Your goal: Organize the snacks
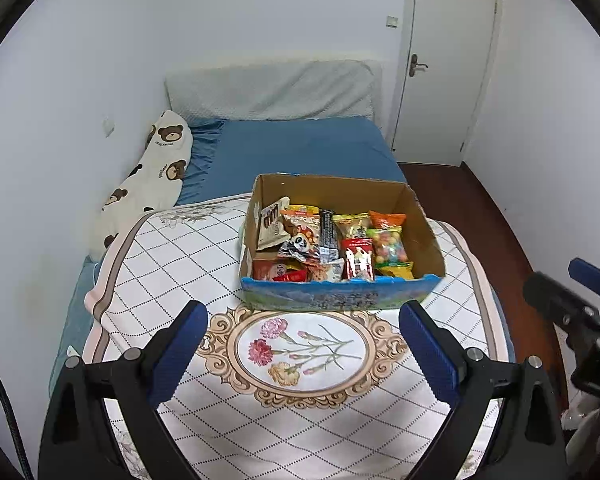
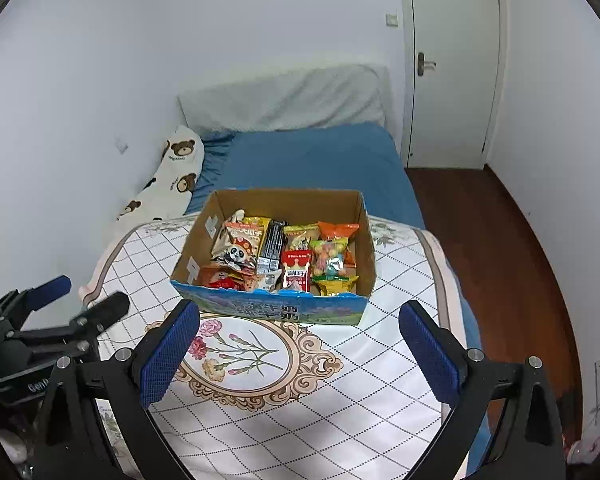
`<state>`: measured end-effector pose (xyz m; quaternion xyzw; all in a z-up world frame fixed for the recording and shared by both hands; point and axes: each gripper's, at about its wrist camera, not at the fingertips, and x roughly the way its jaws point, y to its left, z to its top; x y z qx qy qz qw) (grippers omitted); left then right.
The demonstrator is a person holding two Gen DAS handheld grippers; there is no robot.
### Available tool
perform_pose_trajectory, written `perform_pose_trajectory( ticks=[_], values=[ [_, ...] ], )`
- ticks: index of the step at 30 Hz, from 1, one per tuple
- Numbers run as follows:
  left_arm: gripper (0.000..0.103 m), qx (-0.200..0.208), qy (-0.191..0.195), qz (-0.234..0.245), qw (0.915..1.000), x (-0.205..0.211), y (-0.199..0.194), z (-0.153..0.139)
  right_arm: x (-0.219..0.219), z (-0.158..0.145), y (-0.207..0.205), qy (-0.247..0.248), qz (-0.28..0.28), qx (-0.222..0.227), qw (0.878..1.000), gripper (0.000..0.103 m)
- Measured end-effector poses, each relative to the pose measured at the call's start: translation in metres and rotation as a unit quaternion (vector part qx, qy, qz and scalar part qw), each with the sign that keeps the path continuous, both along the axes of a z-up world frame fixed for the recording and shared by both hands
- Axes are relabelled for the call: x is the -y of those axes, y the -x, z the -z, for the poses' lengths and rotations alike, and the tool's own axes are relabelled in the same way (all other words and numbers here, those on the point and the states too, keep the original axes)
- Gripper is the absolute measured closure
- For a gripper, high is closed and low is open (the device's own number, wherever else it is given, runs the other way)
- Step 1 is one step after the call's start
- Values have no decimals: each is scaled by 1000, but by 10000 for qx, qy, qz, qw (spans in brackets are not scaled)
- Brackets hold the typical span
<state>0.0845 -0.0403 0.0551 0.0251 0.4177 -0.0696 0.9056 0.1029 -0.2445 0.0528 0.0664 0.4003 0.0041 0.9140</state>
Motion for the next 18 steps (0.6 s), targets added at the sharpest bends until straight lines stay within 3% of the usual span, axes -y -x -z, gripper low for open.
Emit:
perform_pose_trajectory(
  ticks=[9, 18],
  values=[
    [3, 135, 44, -46, 9999, 1, 15, -8, -3, -16, 26, 34, 40, 170, 9998, 0],
    [2, 183, -39, -267, 9995, 4, -8, 5, 7, 5, 7, 97, 249, 105, 9996, 0]
  ],
)
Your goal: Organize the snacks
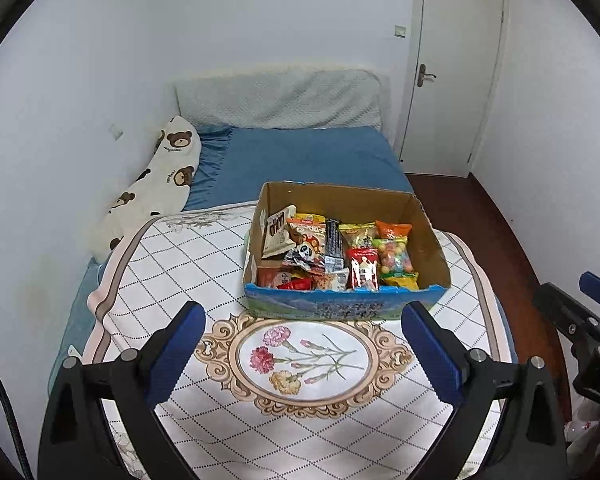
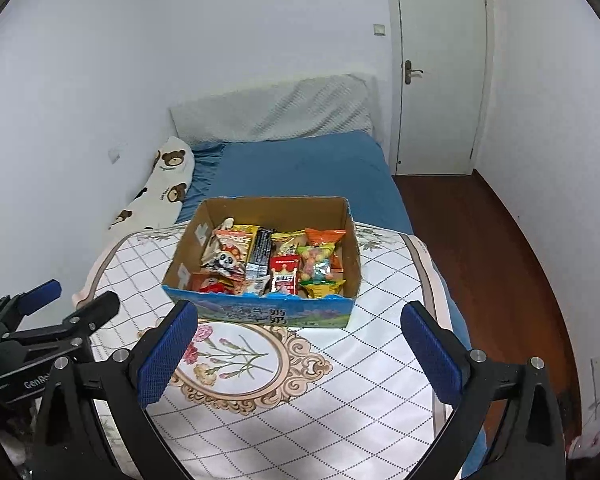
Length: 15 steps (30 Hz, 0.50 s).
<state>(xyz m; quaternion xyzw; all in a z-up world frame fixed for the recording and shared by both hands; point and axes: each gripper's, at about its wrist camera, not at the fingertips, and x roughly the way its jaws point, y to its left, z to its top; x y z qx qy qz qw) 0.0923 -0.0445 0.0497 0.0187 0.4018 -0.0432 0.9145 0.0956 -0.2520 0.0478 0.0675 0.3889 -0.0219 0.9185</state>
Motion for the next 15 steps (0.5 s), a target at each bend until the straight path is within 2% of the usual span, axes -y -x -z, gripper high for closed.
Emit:
perform_pose_trajectory(
  ticks=[15],
  values=[
    [2, -91, -273, -120, 9995, 13, -43, 25, 13, 34, -48, 119, 270, -151, 9994, 0]
  ],
)
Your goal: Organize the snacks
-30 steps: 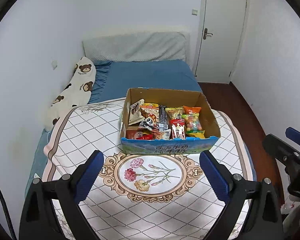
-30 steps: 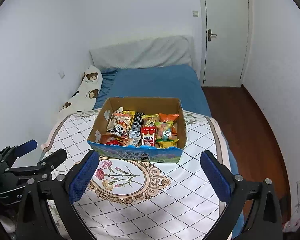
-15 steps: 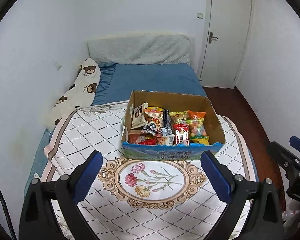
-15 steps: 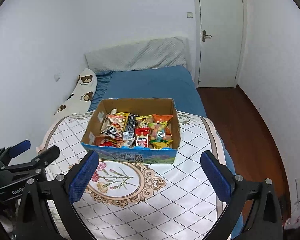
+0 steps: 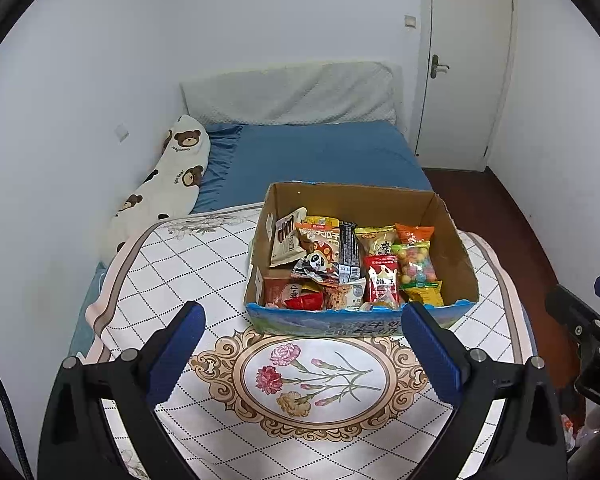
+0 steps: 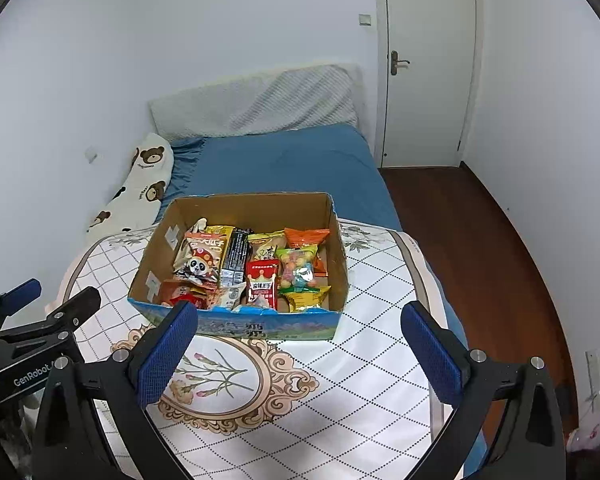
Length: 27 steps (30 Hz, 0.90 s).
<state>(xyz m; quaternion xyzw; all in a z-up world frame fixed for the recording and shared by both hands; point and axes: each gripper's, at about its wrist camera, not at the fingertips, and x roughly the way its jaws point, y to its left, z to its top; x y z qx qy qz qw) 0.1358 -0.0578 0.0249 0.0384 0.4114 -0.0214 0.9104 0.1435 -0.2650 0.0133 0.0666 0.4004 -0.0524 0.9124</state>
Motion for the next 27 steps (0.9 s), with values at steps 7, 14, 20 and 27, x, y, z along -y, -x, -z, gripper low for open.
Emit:
perform_pose_trajectory(
  ticks=[7, 14, 20, 27],
  values=[
    [3, -60, 21, 37, 10000, 6, -8, 5, 4, 11, -12, 43, 74, -135, 9999, 0],
    [2, -50, 9, 42, 10000, 6, -11, 6, 4, 11, -16, 72, 109, -149, 9998, 0],
    [2, -40, 15, 48, 10000, 5, -10, 5, 5, 11, -16, 79, 120, -159, 9998, 0],
    [2, -60, 28, 68, 10000, 6, -10, 5, 5, 11, -14, 87, 128, -145, 9998, 0]
  ],
)
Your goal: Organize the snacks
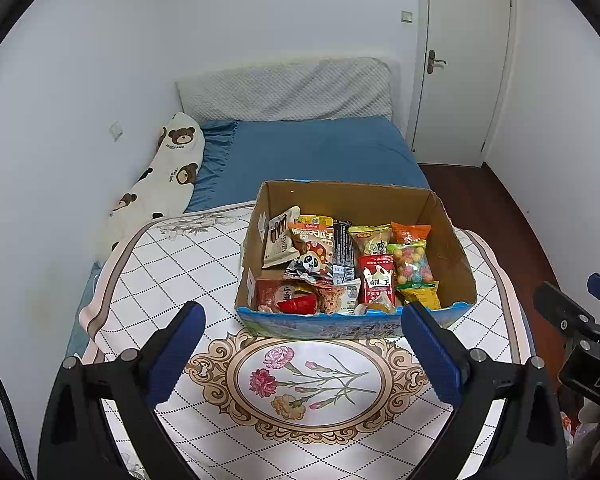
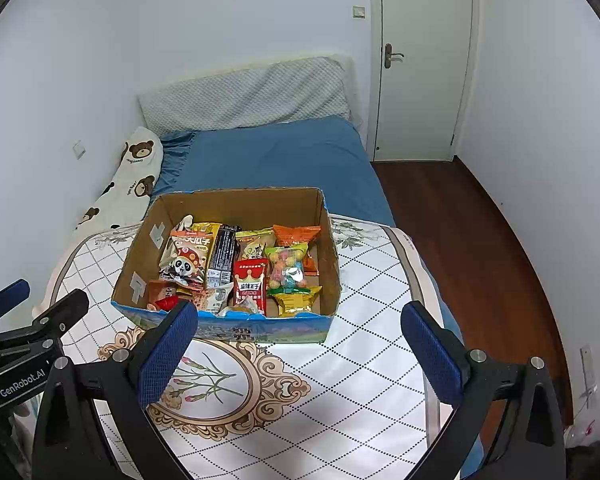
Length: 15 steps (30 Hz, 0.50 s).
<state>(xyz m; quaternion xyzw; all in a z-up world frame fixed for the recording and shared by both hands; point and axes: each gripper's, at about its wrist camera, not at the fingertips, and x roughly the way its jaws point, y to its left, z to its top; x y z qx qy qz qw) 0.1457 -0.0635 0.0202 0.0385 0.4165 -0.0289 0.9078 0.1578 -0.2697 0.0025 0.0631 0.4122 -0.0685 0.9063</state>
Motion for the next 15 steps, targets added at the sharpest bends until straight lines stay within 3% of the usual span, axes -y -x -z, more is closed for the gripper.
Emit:
perform_pose_trajectory(
  ticks=[15],
  values=[
    [2, 24, -3, 26, 10000, 3, 1, -3, 4, -3, 0, -16, 28, -29, 10000, 0]
  ],
)
